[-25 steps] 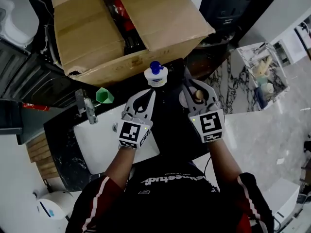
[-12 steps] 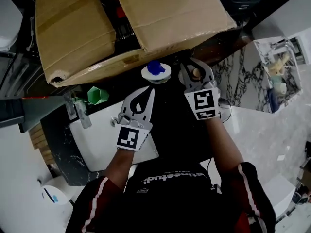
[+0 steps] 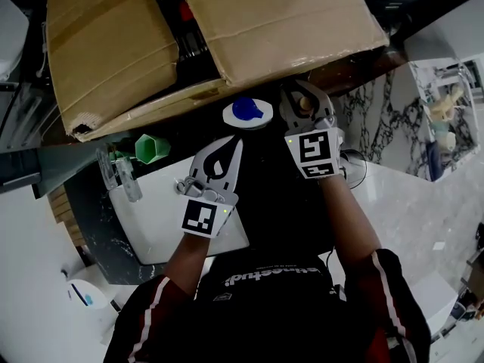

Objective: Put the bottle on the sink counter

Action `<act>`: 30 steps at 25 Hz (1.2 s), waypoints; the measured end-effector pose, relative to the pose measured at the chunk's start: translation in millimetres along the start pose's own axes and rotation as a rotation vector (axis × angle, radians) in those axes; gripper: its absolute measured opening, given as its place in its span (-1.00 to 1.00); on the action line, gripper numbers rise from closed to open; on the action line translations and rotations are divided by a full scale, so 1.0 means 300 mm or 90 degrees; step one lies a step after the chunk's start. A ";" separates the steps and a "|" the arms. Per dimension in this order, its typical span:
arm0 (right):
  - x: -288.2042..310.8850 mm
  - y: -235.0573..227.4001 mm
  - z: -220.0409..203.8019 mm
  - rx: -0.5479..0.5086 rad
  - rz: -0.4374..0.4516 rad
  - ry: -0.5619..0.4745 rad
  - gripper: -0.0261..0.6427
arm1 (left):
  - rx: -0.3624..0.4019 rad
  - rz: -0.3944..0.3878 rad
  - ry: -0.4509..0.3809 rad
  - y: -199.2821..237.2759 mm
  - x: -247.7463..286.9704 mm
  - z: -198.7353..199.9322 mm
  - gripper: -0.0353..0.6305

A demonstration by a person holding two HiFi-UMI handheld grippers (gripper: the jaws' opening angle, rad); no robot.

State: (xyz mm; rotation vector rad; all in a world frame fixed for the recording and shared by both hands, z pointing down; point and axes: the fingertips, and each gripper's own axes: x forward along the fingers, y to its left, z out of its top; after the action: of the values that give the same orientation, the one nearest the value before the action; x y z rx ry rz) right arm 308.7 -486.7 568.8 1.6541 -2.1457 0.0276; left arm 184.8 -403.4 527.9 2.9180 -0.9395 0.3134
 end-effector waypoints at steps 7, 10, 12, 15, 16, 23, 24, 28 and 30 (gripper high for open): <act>0.026 0.025 -0.011 -0.015 0.008 0.008 -0.59 | -0.009 0.011 0.003 0.025 -0.011 -0.014 -0.85; 0.036 0.049 -0.015 -0.051 0.018 0.021 -0.55 | -0.015 0.013 0.009 0.030 -0.017 -0.018 -0.85; 0.041 0.060 -0.017 -0.061 0.020 0.027 -0.53 | -0.016 0.013 0.008 0.034 -0.021 -0.021 -0.85; 0.043 0.060 -0.021 -0.050 0.025 0.029 -0.52 | 0.012 0.013 -0.016 0.045 -0.035 -0.021 -0.85; 0.043 0.060 -0.022 -0.047 0.026 0.030 -0.52 | 0.012 0.014 -0.017 0.045 -0.040 -0.018 -0.85; -0.016 0.059 0.042 -0.030 0.021 0.012 -0.42 | 0.024 0.020 -0.025 0.048 -0.088 0.009 -0.85; -0.029 0.057 0.055 -0.030 0.018 0.009 -0.42 | 0.024 0.022 -0.026 0.049 -0.097 0.017 -0.85; -0.100 0.049 0.099 -0.030 0.002 -0.002 -0.42 | 0.030 0.022 -0.038 0.041 -0.136 0.053 -0.85; -0.148 0.051 0.122 -0.028 -0.006 -0.006 -0.42 | 0.038 0.021 -0.041 0.031 -0.165 0.071 -0.85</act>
State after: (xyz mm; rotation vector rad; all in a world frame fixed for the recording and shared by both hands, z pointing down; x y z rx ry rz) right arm 291.6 -451.4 524.1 1.6428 -2.1294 -0.0302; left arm 143.8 -385.4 496.5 2.9863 -1.0057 0.2539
